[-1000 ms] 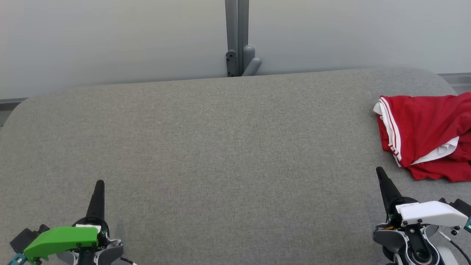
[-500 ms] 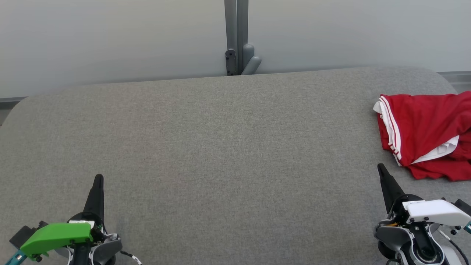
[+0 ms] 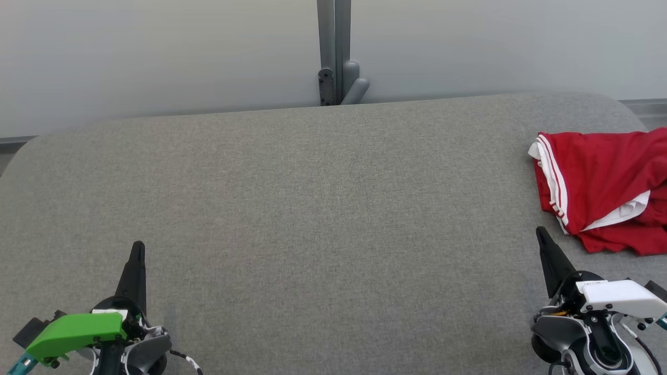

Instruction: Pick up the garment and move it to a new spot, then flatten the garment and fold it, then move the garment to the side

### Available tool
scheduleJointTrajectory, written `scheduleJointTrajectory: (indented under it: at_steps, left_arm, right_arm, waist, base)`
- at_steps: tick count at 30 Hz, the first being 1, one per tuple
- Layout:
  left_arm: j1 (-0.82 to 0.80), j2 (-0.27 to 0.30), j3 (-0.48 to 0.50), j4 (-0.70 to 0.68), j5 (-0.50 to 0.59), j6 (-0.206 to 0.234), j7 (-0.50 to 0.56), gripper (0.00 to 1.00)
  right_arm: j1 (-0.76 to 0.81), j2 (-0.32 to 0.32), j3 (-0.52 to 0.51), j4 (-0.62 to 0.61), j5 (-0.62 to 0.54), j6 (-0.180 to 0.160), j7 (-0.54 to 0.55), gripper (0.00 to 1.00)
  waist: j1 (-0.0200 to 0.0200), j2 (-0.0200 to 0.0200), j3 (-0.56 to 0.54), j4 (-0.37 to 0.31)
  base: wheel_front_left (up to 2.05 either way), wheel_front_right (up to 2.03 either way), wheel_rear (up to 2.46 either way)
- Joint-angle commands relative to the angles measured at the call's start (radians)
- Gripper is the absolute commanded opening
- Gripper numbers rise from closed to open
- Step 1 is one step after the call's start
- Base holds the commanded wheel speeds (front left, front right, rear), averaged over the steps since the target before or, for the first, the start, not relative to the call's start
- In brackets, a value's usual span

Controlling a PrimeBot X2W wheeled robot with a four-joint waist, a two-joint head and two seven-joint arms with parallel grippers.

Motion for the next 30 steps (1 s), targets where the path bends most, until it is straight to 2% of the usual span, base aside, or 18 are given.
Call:
scheduleJointTrajectory:
  at_steps: [1, 30]
  left_arm:
    - [-0.016, 0.006, 0.002, -0.001, -0.003, -0.006, 0.003, 0.00]
    - [-0.016, 0.006, 0.001, -0.001, -0.003, -0.006, 0.003, 0.00]
  right_arm:
    - [-0.007, -0.005, -0.001, -0.005, 0.007, 0.000, 0.005, 0.00]
    - [-0.006, -0.005, -0.001, -0.005, 0.007, 0.000, 0.004, 0.00]
  waist:
    - [0.0000, 0.0099, 0.000, 0.000]
    - [0.0000, 0.0099, 0.000, 0.000]
  base:
    - [0.00, 0.00, 0.00]
    - [0.00, 0.00, 0.00]
